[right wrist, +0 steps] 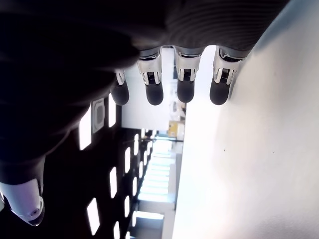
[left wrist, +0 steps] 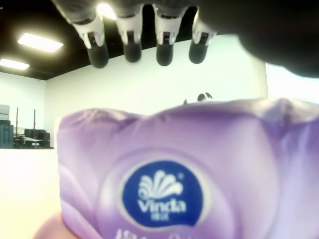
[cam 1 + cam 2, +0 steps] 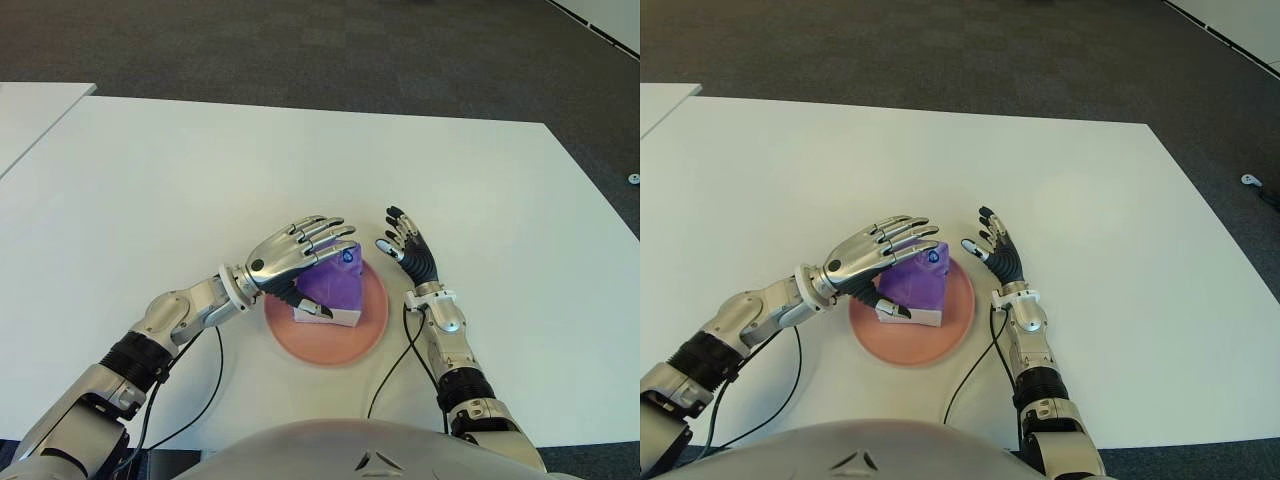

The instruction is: Put the tissue paper into the plate.

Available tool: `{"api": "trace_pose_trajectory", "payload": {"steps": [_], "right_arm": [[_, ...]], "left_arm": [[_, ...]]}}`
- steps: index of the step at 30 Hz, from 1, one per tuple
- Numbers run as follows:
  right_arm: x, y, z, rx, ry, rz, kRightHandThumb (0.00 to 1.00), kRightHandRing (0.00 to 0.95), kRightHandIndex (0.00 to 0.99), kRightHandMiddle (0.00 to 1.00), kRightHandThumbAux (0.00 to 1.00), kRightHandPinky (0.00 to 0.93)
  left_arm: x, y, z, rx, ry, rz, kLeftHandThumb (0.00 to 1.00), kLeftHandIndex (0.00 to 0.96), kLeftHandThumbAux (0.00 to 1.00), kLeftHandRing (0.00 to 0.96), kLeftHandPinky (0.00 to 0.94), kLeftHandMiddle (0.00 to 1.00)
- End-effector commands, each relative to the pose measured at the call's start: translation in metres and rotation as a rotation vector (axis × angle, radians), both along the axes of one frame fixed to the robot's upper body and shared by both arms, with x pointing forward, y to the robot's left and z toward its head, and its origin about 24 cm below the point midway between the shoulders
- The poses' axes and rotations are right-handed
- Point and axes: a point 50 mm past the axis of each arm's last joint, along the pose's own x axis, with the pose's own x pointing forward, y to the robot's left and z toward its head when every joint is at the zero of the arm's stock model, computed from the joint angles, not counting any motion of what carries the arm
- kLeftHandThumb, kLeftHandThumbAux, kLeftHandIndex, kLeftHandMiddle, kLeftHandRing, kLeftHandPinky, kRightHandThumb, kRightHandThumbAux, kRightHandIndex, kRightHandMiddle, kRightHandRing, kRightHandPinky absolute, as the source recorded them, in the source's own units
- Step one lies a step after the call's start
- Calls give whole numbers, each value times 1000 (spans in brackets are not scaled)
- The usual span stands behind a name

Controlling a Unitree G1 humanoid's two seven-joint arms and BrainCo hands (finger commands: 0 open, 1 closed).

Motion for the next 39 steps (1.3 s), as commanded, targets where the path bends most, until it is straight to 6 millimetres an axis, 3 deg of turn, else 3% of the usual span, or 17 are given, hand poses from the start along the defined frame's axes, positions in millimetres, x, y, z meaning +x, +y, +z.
{"api": "trace_pose_trajectory", "payload": {"steps": [1,9,12,22,26,28,30,32,34,39], "right_arm": [[-46,-6,-65,-8,333,-27,0,0,0,0,576,0],[-48,-6,-67,-27,332,-20,0,0,0,0,572,0],[-48,-5,-68,-19,335,-20,0,0,0,0,569,0],[-47,-3,-67,8,350,-49,0,0,0,0,588,0],[-48,-2,-66,38,350,-58,0,0,0,0,629,0],[-48,-1,-66,42,347,-58,0,0,0,0,640,0],[-48,-1,-65,46,341,-55,0,0,0,0,657,0],[-49,0,-65,48,332,-49,0,0,0,0,667,0],[-48,1,-64,50,328,-45,0,0,0,0,673,0],[-48,4,-63,51,324,-43,0,0,0,0,677,0]], "left_arm": [[1,-2,-6,-66,85,9,181,0,191,0,0,0],[2,-1,-5,-137,167,-1,119,0,240,0,0,0],[-1,5,16,-222,226,-28,96,0,261,0,0,0],[-6,22,40,-437,474,-53,70,0,320,0,0,0],[26,54,40,-576,587,99,55,0,342,0,0,0],[40,55,44,-621,597,127,46,0,340,0,0,0],[45,45,61,-732,596,114,38,0,333,0,0,0],[20,51,81,-898,526,36,26,0,331,0,0,0],[6,56,87,-985,519,-5,15,0,330,0,0,0],[13,81,68,-1073,613,109,1,0,329,0,0,0]]}}
